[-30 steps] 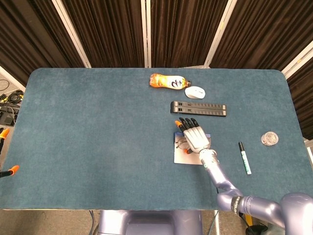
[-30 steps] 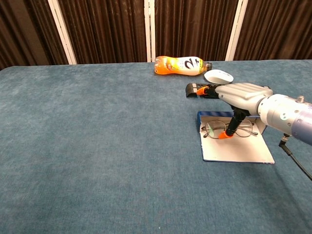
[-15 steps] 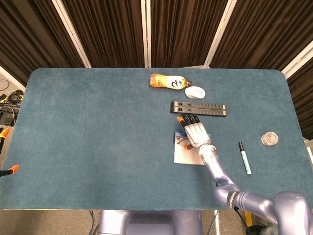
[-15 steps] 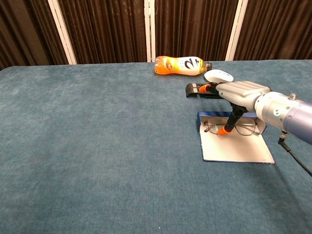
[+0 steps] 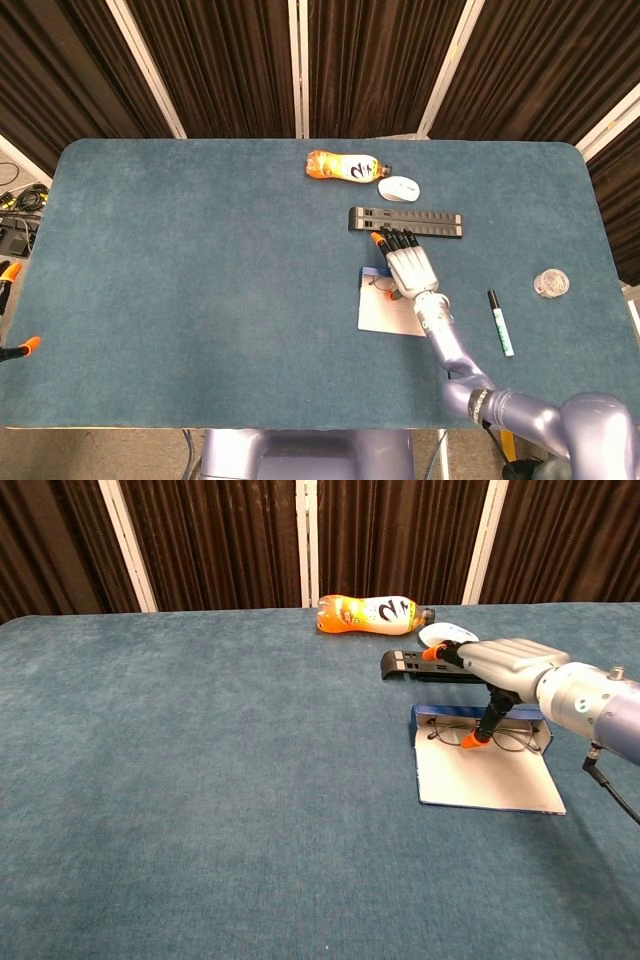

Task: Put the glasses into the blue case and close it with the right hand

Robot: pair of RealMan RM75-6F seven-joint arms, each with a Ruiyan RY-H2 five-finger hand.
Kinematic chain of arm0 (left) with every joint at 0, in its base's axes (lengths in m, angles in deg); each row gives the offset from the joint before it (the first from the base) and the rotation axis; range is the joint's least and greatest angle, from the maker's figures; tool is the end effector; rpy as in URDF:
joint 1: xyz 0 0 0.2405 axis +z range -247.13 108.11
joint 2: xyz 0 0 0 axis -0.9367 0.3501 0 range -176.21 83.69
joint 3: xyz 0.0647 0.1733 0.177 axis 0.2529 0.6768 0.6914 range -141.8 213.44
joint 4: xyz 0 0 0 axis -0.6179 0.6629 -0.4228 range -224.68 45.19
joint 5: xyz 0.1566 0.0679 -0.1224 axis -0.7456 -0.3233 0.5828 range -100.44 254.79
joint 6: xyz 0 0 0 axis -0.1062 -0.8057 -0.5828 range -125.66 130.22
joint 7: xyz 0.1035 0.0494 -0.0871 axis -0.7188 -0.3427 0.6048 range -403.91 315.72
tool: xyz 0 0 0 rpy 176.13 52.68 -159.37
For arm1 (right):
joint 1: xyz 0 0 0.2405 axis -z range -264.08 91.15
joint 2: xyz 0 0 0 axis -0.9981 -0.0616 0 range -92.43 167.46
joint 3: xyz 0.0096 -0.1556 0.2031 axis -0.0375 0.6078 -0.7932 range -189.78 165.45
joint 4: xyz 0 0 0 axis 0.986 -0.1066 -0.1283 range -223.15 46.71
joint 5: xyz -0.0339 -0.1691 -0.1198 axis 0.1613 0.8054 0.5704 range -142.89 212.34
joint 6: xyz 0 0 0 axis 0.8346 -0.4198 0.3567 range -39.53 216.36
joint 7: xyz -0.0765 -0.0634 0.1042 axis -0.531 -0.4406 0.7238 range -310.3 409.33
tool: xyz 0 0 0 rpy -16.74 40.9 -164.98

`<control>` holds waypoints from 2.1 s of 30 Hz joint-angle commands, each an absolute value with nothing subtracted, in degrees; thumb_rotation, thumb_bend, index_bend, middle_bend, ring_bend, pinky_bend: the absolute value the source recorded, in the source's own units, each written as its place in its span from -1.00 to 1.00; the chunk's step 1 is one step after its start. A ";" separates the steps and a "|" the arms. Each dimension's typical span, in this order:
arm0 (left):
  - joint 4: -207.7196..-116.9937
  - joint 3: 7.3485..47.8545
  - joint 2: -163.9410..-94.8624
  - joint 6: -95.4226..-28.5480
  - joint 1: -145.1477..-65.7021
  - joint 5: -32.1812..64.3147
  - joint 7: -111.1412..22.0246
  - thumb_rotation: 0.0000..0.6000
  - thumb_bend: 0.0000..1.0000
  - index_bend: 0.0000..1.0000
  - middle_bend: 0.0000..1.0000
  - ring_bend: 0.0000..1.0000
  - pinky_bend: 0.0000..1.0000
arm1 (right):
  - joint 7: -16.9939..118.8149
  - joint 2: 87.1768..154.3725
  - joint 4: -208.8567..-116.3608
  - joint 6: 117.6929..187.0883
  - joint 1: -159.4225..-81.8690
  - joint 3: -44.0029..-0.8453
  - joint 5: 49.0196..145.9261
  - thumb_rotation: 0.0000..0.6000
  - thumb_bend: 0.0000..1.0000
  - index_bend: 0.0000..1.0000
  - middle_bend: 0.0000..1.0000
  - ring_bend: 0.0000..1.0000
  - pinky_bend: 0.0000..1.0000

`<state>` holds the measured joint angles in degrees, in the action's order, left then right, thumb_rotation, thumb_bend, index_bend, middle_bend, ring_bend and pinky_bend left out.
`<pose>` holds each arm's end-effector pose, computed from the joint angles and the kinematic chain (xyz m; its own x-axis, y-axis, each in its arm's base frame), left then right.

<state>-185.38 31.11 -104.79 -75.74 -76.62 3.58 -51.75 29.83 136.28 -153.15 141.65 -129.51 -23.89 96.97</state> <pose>-0.3306 0.1971 0.1857 0.5090 0.0921 0.8559 0.8422 0.1524 -0.5172 -0.1839 -0.3769 -0.0422 0.5119 -0.2144 0.8318 -0.8498 -0.2679 0.4539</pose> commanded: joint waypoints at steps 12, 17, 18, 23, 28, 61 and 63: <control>-186.69 32.00 -103.91 -77.88 -75.65 0.64 -50.61 1.00 -1.00 -1.00 -1.00 -1.00 -1.00 | 25.78 128.69 -170.41 148.05 -123.92 -18.05 102.69 1.00 -0.99 -0.76 -1.00 -1.00 -1.00; -186.86 32.17 -103.70 -78.38 -75.40 0.01 -50.25 1.00 -1.00 -1.00 -1.00 -1.00 -1.00 | 24.01 129.50 -170.75 148.17 -123.37 -16.61 103.34 1.00 -0.89 -0.64 -1.00 -1.00 -1.00; -186.89 32.16 -103.66 -78.44 -75.38 -0.05 -50.19 1.00 -1.00 -1.00 -1.00 -1.00 -1.00 | 23.71 129.71 -170.75 148.34 -123.21 -16.28 103.65 1.00 -0.88 -0.64 -1.00 -1.00 -1.00; -186.86 32.14 -103.61 -78.35 -75.41 -0.04 -50.07 1.00 -1.00 -1.00 -1.00 -1.00 -1.00 | 23.15 130.55 -169.92 148.68 -122.82 -15.70 104.61 1.00 -0.85 -0.63 -1.00 -1.00 -1.00; -186.70 32.07 -103.65 -78.04 -75.53 0.20 -49.97 1.00 -1.00 -1.00 -1.00 -1.00 -1.00 | 23.36 131.64 -168.45 148.13 -122.50 -15.23 105.04 1.00 -0.84 -0.62 -1.00 -1.00 -1.00; -186.67 31.98 -103.81 -77.90 -75.60 0.45 -50.32 1.00 -1.00 -1.00 -1.00 -1.00 -1.00 | 24.57 133.77 -163.24 146.29 -121.24 -15.60 106.28 1.00 -0.67 -0.49 -1.00 -1.00 -1.00; -186.66 31.97 -103.81 -77.89 -75.60 0.47 -50.31 1.00 -1.00 -1.00 -1.00 -1.00 -1.00 | 24.54 133.89 -163.12 146.24 -121.15 -15.64 106.27 1.00 -0.65 -0.48 -1.00 -1.00 -1.00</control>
<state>-186.66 31.97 -103.81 -77.89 -75.60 0.47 -50.30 24.55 133.88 -163.12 146.24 -121.15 -15.64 106.27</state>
